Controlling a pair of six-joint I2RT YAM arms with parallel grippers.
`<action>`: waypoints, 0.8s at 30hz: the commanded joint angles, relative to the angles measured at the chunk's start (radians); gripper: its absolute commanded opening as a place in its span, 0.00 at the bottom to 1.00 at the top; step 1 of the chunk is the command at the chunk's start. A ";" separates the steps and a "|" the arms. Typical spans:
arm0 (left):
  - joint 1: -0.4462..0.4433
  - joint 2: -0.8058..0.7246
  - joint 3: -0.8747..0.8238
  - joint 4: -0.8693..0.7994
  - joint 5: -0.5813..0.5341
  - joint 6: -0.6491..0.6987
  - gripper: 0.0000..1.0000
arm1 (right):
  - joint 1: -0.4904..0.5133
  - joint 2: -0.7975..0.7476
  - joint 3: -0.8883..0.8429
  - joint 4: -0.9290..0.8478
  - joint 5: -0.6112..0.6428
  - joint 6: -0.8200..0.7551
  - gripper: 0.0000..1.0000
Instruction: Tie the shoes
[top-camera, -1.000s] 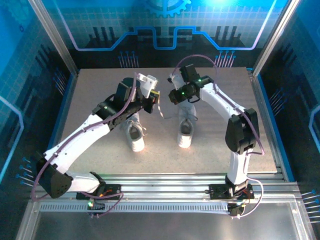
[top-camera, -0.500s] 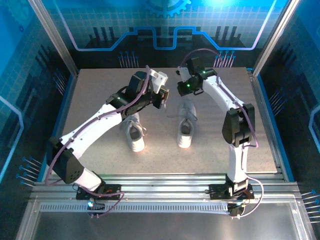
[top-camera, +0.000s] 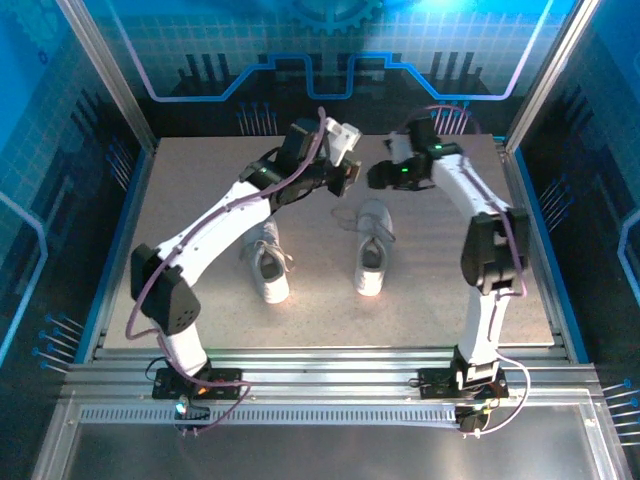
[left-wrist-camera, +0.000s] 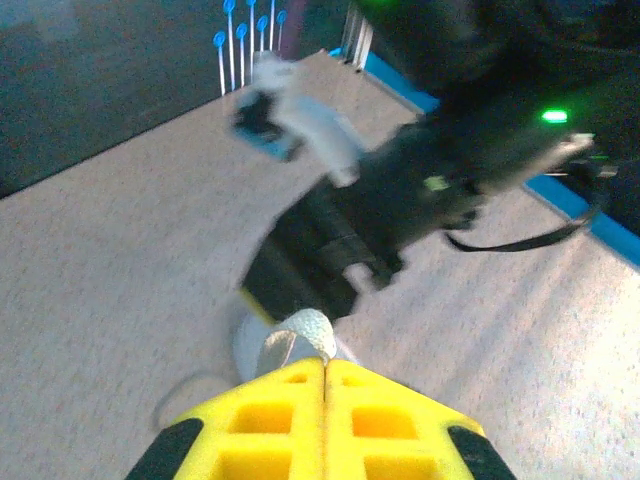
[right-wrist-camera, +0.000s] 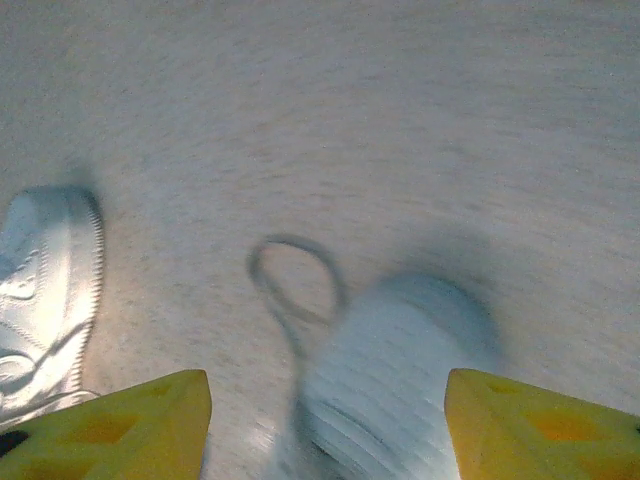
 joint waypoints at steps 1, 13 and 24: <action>-0.044 0.116 0.163 -0.068 0.048 0.058 0.00 | -0.093 -0.150 -0.132 0.031 0.001 0.065 0.64; -0.174 0.465 0.464 -0.036 0.113 0.086 0.23 | -0.267 -0.391 -0.666 0.155 -0.085 0.134 0.63; -0.177 0.407 0.447 -0.118 0.012 0.183 0.48 | -0.286 -0.428 -0.667 0.115 0.049 0.053 0.61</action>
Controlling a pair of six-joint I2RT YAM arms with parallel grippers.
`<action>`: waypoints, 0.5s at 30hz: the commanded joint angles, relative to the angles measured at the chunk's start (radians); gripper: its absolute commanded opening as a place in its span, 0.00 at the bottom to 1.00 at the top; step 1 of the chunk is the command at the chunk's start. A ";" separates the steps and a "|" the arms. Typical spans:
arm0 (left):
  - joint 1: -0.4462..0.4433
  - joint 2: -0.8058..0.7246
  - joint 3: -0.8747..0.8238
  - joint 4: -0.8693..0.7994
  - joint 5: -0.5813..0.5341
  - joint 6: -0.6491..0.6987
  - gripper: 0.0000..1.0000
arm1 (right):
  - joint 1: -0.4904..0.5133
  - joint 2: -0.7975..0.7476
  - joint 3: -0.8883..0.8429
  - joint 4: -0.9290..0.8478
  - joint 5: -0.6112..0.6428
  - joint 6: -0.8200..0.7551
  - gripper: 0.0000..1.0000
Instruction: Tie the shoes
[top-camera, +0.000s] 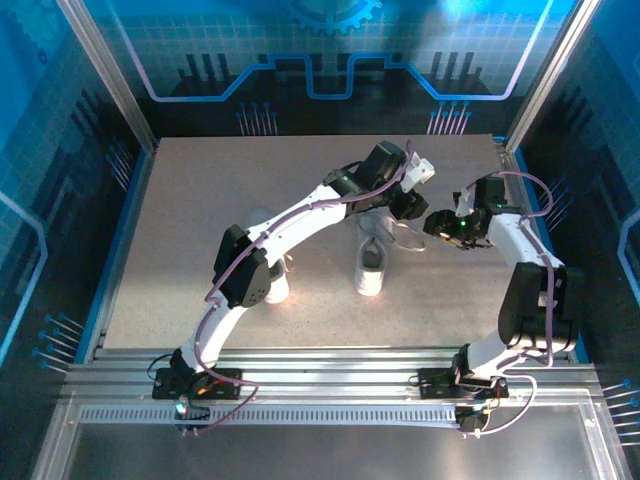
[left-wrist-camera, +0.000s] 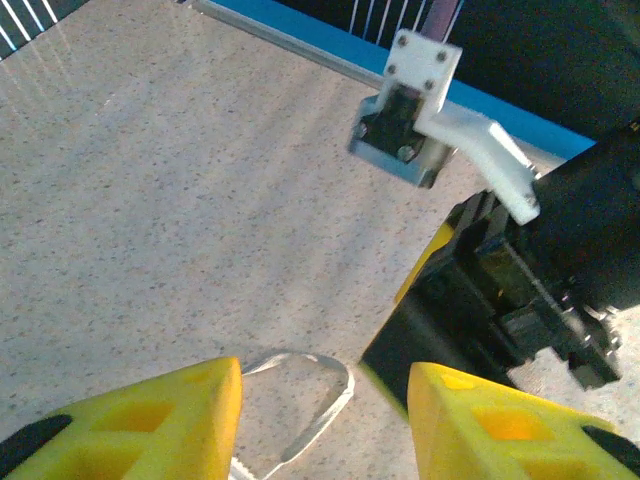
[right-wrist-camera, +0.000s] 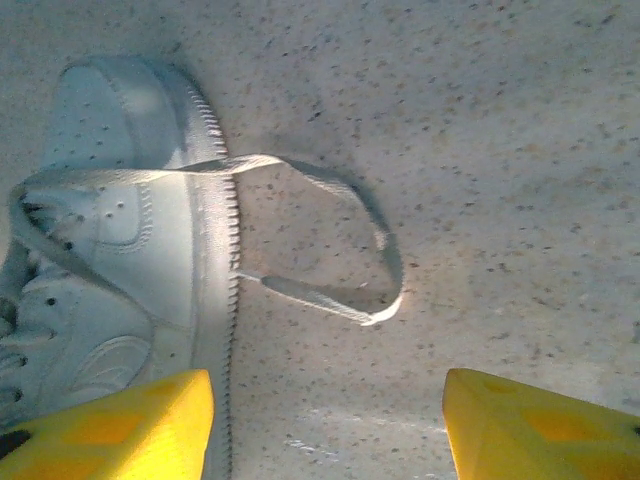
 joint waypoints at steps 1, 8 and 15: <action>0.008 -0.079 0.001 -0.050 -0.051 0.059 0.47 | 0.016 0.004 0.021 -0.019 0.062 -0.050 0.61; 0.062 -0.148 -0.118 -0.069 -0.040 -0.001 0.44 | 0.238 0.119 0.117 -0.130 0.267 -0.285 0.55; 0.142 -0.250 -0.331 -0.013 0.071 -0.072 0.41 | 0.339 0.175 0.141 -0.089 0.333 -0.617 0.53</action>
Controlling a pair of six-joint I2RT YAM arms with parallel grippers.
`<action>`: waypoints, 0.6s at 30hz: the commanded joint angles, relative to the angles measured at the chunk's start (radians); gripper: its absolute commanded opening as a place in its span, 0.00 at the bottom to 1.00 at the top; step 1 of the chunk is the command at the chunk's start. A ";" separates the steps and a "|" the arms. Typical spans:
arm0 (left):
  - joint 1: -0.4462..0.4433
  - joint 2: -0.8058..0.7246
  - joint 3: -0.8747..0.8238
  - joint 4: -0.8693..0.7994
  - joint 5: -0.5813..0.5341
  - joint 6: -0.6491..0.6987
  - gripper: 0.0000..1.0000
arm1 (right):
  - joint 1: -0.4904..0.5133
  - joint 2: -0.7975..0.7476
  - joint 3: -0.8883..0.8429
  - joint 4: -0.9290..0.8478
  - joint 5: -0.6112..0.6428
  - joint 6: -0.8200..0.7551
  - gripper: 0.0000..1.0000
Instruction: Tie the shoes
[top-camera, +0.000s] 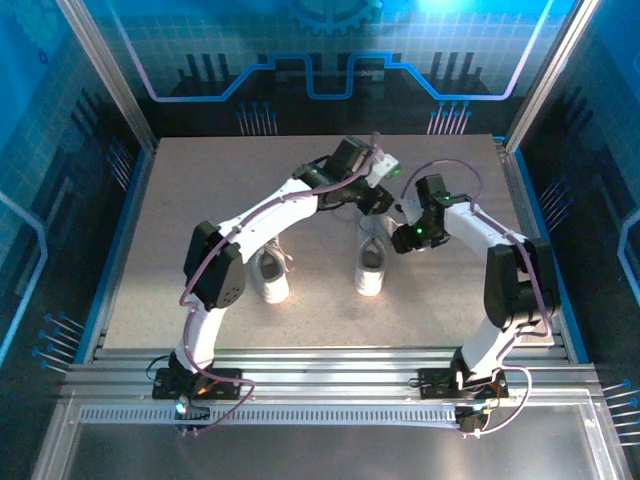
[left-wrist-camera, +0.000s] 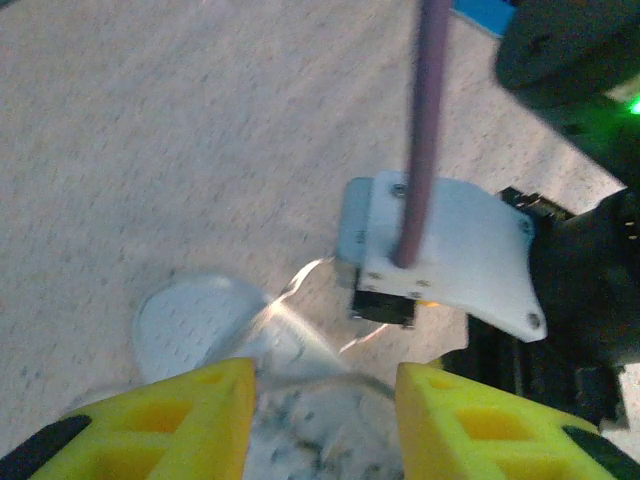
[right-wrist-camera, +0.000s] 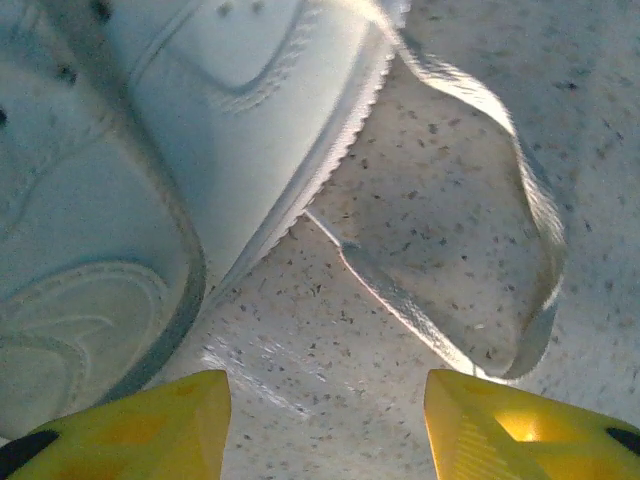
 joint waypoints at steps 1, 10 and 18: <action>0.031 -0.066 -0.065 0.012 0.069 -0.045 0.41 | 0.009 0.026 0.041 -0.001 0.056 -0.218 0.53; 0.059 -0.125 -0.157 0.000 0.079 -0.022 0.40 | 0.005 0.146 0.123 -0.029 0.015 -0.356 0.51; 0.065 -0.152 -0.198 -0.005 0.071 -0.004 0.40 | 0.002 0.232 0.123 -0.058 0.087 -0.373 0.49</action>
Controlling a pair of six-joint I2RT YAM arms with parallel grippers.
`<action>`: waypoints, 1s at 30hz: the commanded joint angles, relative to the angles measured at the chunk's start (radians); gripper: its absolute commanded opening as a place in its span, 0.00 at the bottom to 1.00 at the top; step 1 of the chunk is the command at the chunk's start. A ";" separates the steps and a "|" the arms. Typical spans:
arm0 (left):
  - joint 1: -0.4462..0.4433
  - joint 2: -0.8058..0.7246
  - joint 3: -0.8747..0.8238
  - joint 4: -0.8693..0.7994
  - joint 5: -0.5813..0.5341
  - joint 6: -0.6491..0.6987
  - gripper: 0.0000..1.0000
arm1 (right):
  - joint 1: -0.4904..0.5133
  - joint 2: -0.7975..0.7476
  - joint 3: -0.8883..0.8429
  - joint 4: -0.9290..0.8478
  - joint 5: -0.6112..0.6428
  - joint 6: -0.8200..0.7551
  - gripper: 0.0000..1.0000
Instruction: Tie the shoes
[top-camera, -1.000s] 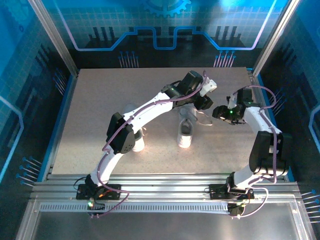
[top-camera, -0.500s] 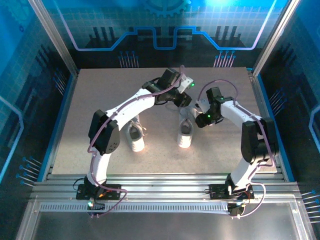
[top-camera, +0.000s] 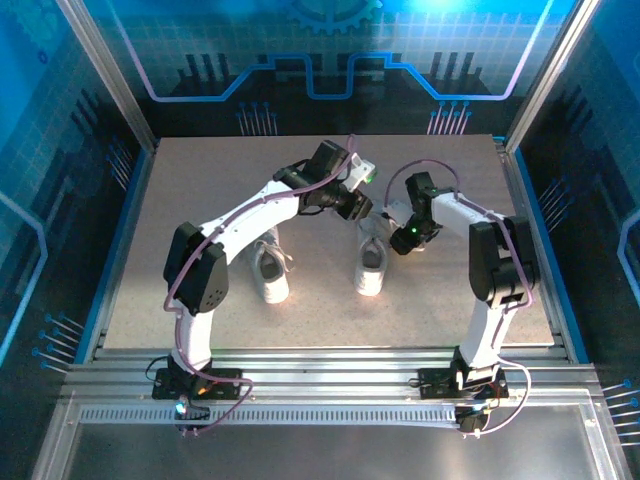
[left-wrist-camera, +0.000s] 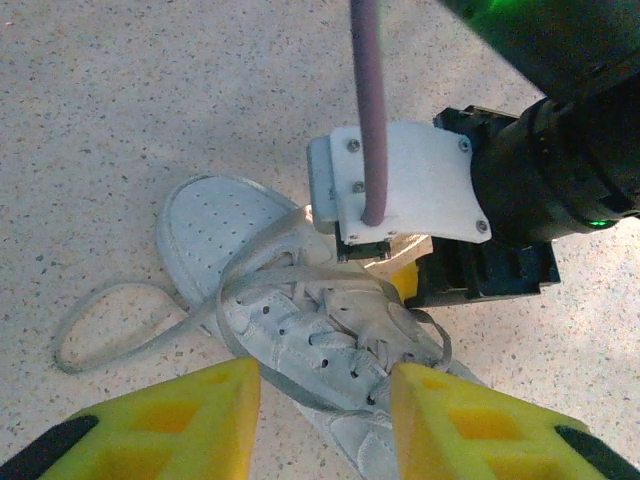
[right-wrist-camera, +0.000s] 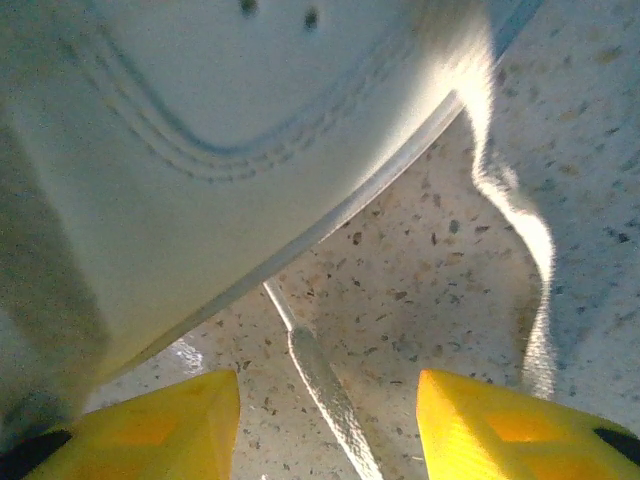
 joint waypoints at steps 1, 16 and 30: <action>0.011 -0.050 -0.028 -0.001 0.025 0.022 0.40 | -0.002 0.048 0.012 -0.059 0.044 -0.033 0.49; 0.002 -0.051 -0.010 0.001 0.007 0.044 0.39 | -0.005 -0.095 -0.079 0.013 0.135 0.116 0.00; -0.128 0.074 0.106 -0.024 -0.112 0.174 0.31 | -0.121 -0.438 -0.390 0.254 -0.067 0.448 0.00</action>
